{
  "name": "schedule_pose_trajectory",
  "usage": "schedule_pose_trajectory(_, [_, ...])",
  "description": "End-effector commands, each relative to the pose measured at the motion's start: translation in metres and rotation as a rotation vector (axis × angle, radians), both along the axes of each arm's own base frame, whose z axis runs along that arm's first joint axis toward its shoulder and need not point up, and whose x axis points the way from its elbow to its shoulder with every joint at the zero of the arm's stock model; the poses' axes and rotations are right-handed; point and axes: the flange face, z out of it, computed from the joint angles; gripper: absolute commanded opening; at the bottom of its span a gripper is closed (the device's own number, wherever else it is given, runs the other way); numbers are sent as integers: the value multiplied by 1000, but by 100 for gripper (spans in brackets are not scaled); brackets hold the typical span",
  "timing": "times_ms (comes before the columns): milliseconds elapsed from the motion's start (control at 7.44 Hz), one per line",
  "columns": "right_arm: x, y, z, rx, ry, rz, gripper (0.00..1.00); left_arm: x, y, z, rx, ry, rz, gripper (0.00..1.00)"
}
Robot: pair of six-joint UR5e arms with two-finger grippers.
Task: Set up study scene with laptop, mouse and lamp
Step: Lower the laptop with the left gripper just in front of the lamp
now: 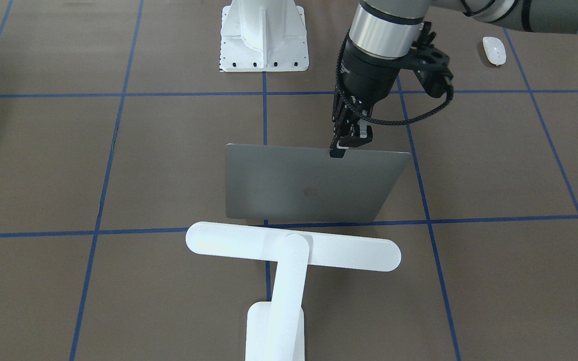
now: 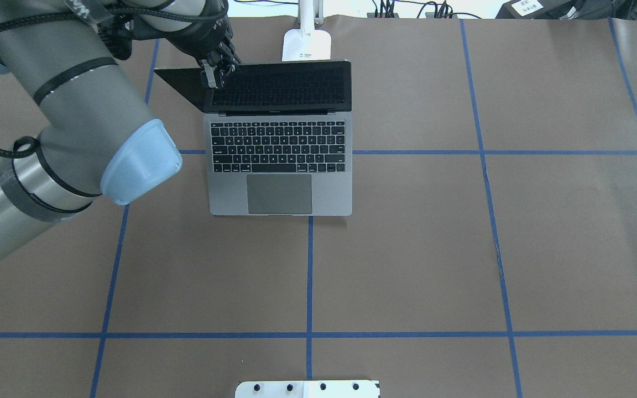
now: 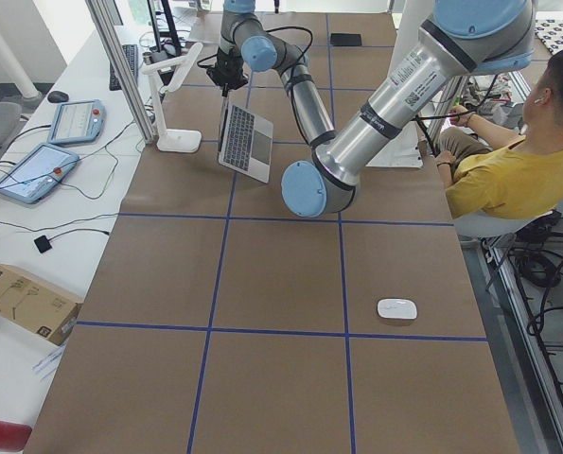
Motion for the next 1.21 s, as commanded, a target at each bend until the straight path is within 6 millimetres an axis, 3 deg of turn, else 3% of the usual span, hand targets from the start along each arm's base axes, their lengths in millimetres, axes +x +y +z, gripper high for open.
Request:
schedule_pose_trajectory(0, [0, 0, 0, 0, -2, 0, 100, 23, 11, -7, 7, -20, -10, 0])
schedule_pose_trajectory(134, [0, 0, 0, 0, -2, 0, 100, 40, 14, -6, 17, -45, -25, 0])
schedule_pose_trajectory(403, [0, 0, 0, -1, -3, 0, 100, 71, -1, -14, -4, -67, -41, 0])
schedule_pose_trajectory(672, [0, 0, 0, 0, -2, 0, 100, 93, -6, -6, 7, -57, -62, 0])
schedule_pose_trajectory(1075, [0, 0, 0, 0, -2, 0, 100, 126, -35, 7, 12, -48, -66, 0])
